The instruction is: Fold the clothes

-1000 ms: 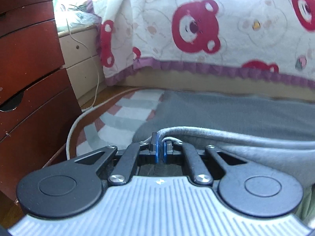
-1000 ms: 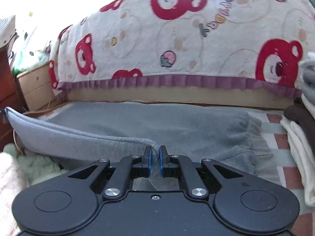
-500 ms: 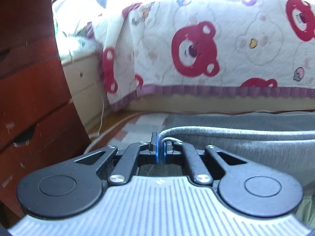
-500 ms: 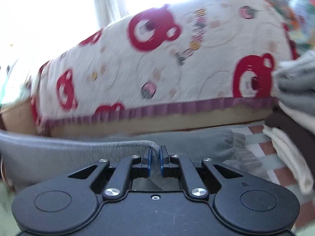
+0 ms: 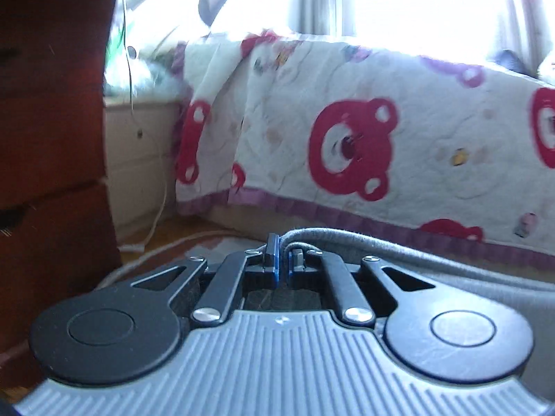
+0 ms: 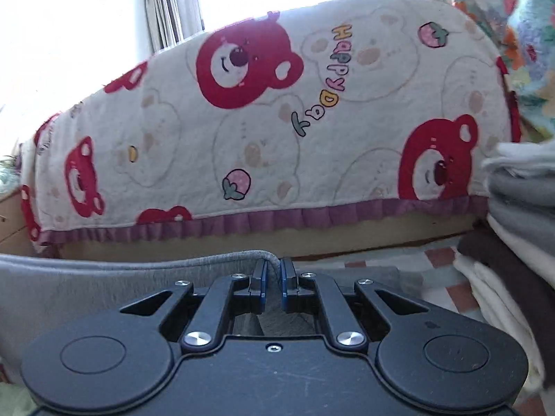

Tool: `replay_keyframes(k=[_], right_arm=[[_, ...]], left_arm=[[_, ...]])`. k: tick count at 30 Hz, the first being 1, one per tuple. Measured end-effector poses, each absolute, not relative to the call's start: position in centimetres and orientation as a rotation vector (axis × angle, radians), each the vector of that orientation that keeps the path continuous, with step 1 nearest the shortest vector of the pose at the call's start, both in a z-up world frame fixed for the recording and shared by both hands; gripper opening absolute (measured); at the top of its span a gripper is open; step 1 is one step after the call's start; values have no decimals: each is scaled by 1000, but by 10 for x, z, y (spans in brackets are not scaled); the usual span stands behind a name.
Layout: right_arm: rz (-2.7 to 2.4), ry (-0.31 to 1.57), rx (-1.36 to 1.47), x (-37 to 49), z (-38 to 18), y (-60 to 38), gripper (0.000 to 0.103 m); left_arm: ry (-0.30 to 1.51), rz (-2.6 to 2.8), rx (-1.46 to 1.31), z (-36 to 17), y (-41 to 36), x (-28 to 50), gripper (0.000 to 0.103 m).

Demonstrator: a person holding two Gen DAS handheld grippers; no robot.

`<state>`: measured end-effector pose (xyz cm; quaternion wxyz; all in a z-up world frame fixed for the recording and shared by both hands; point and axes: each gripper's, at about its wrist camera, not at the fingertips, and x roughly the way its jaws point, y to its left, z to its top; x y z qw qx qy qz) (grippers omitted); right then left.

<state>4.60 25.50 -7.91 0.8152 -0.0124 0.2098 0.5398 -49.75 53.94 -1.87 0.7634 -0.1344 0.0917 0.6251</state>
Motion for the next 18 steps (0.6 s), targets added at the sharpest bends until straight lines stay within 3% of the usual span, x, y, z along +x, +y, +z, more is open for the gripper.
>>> replay_keyframes(k=[6, 10, 18], right_arm=[[1153, 550, -76, 91, -85, 355, 8], [1118, 590, -272, 101, -124, 410, 8], [1092, 646, -294, 101, -172, 418, 8]], left_arm=[[225, 1465, -290, -50, 635, -439, 4], [277, 1493, -263, -84, 683, -402, 4], [342, 1471, -287, -153, 698, -378, 4]])
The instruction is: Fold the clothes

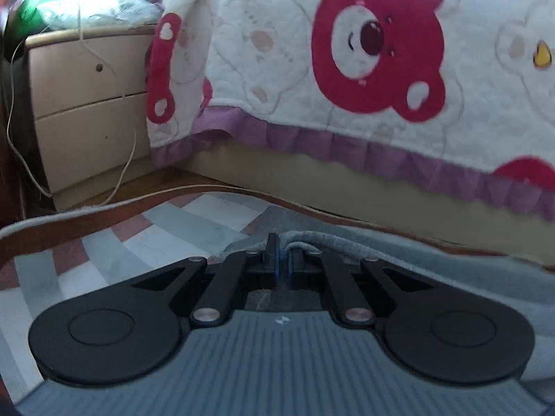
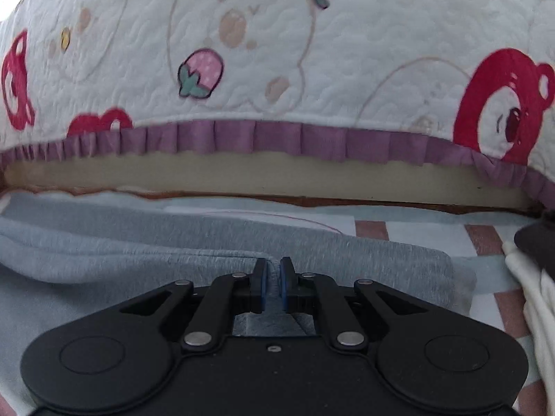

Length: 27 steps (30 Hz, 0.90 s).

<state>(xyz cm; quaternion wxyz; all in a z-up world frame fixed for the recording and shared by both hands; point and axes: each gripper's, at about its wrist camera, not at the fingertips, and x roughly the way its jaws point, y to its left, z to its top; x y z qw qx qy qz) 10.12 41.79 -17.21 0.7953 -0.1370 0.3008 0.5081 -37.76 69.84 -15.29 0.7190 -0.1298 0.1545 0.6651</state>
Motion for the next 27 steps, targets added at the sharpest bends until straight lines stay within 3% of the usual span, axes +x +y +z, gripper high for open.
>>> replay_keyframes(k=[6, 11, 13, 18, 20, 23, 25, 27], right_arm=[[1056, 547, -154, 105, -146, 422, 8], [1046, 607, -223, 140, -179, 473, 7], [1048, 595, -248, 142, -182, 485, 0], [1150, 667, -270, 161, -185, 504, 1], [1245, 665, -321, 158, -196, 508, 10], [1271, 706, -475, 149, -216, 519, 11], [1292, 679, -565, 144, -225, 521, 20], [1261, 659, -577, 148, -225, 513, 46]], left_arm=[[280, 1475, -203, -130, 700, -381, 4], [349, 1455, -236, -142, 730, -376, 4], [374, 1447, -230, -141, 744, -371, 4], [385, 1426, -198, -121, 794, -351, 4], [469, 1423, -170, -135, 824, -333, 4], [614, 1412, -203, -171, 863, -313, 4], [705, 1393, -222, -197, 878, -303, 4], [754, 1380, -200, -212, 879, -296, 4]])
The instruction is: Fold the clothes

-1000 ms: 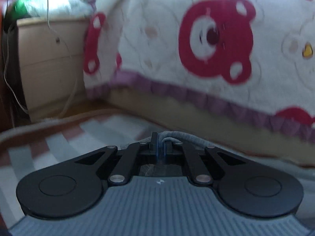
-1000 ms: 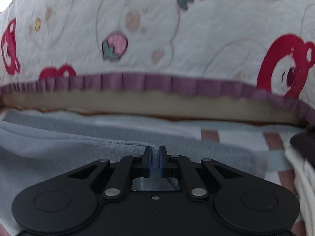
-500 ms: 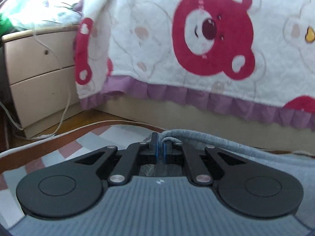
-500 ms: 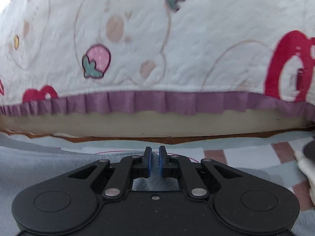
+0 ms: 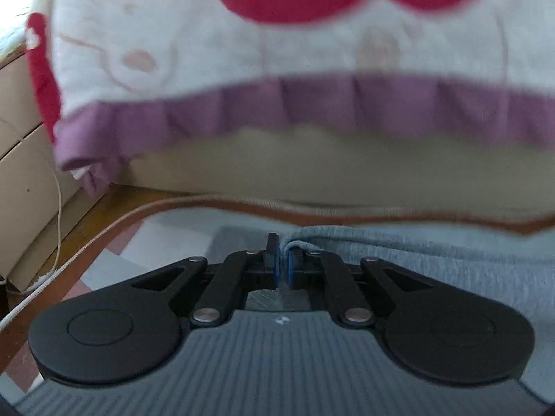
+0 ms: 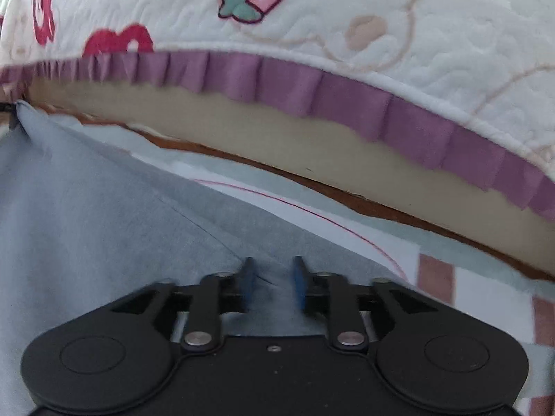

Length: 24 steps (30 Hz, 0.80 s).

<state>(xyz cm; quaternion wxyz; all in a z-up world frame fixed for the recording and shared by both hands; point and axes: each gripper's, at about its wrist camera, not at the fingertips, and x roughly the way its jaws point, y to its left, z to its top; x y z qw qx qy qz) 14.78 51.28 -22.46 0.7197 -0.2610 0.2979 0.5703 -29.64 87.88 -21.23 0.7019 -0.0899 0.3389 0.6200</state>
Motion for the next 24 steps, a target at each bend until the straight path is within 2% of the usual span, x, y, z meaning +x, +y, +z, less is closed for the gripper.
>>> replay_keyframes(k=[2, 5, 7, 9, 10, 11, 12, 13, 14, 15, 16, 20, 23, 24], right_arm=[[1228, 638, -587, 152, -225, 505, 55], [1272, 707, -570, 162, -222, 489, 57], [1278, 684, -633, 162, -223, 485, 64], [1243, 671, -661, 165, -228, 491, 79], [1220, 679, -666, 168, -231, 495, 80], [1208, 709, -673, 170, -235, 499, 74], [1216, 708, -674, 167, -237, 499, 57], [1226, 668, -687, 158, -237, 496, 49], [1212, 609, -700, 147, -234, 492, 31], [1191, 550, -684, 137, -229, 484, 17], [1177, 508, -632, 128, -222, 476, 13], [1099, 352, -522, 114, -192, 461, 13], [1110, 408, -551, 137, -188, 495, 13], [1113, 435, -579, 144, -192, 510, 13]], left_arm=[[783, 1371, -178, -222, 877, -293, 4], [778, 1358, -192, -225, 875, -300, 4], [776, 1348, -202, -225, 874, -304, 4], [778, 1340, -194, -226, 871, -308, 4], [780, 1335, -188, -225, 871, -308, 4], [778, 1331, -184, -223, 871, -309, 4], [771, 1327, -184, -221, 869, -310, 4], [759, 1325, -190, -218, 866, -313, 4], [740, 1325, -198, -213, 862, -317, 4], [721, 1324, -207, -208, 858, -320, 4], [700, 1325, -216, -203, 854, -324, 4], [634, 1376, -221, -178, 849, -335, 4], [664, 1396, -190, -175, 870, -320, 4], [733, 1377, -177, -184, 882, -310, 5]])
